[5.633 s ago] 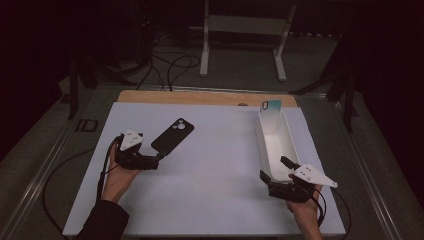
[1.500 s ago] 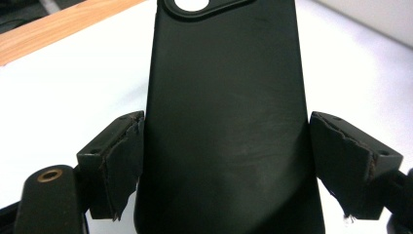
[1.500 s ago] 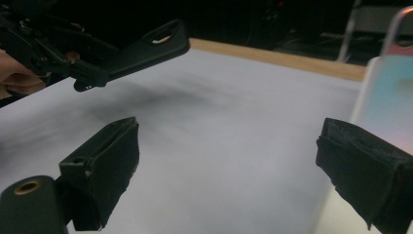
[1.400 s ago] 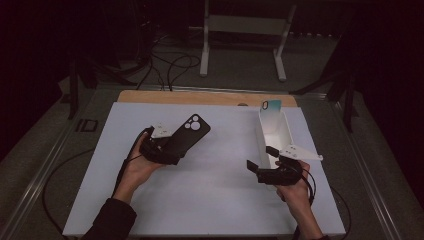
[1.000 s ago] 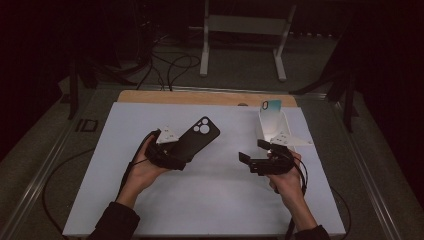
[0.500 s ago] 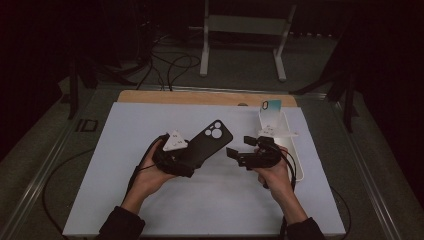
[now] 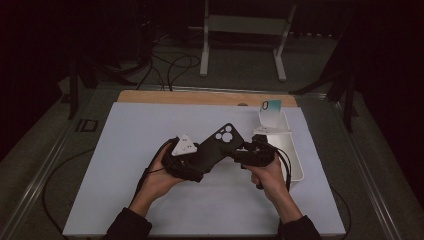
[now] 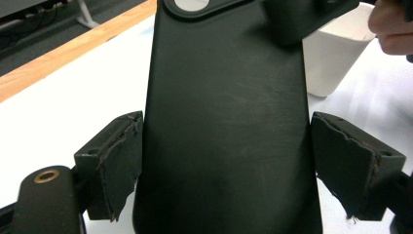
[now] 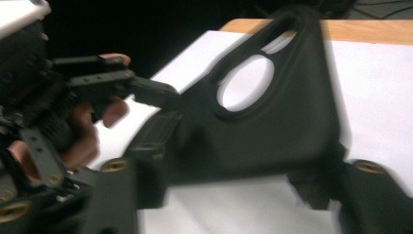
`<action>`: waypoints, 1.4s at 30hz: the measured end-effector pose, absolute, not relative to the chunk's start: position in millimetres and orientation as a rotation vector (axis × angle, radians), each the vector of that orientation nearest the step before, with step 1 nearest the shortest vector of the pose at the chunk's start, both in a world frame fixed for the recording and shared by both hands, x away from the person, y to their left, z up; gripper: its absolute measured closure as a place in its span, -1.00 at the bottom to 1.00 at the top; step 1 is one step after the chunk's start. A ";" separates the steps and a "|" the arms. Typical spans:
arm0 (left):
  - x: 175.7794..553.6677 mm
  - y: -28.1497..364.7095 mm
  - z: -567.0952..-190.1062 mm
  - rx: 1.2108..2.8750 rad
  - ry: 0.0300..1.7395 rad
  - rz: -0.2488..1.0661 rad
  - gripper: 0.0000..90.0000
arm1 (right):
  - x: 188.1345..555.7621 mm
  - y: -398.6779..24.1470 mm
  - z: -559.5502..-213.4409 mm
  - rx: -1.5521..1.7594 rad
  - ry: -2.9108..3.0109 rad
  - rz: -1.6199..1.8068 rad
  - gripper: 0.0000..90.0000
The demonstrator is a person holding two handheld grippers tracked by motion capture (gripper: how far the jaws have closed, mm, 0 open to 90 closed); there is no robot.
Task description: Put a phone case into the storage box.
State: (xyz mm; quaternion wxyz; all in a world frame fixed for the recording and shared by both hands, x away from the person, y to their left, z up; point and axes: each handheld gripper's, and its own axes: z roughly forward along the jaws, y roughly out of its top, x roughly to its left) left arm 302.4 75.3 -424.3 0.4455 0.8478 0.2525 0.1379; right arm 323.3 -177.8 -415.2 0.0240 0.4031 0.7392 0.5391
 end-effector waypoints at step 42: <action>304.7 77.3 -438.8 2.080 0.616 0.159 -0.66 | 304.4 -163.4 -392.8 0.989 2.306 1.670 0.92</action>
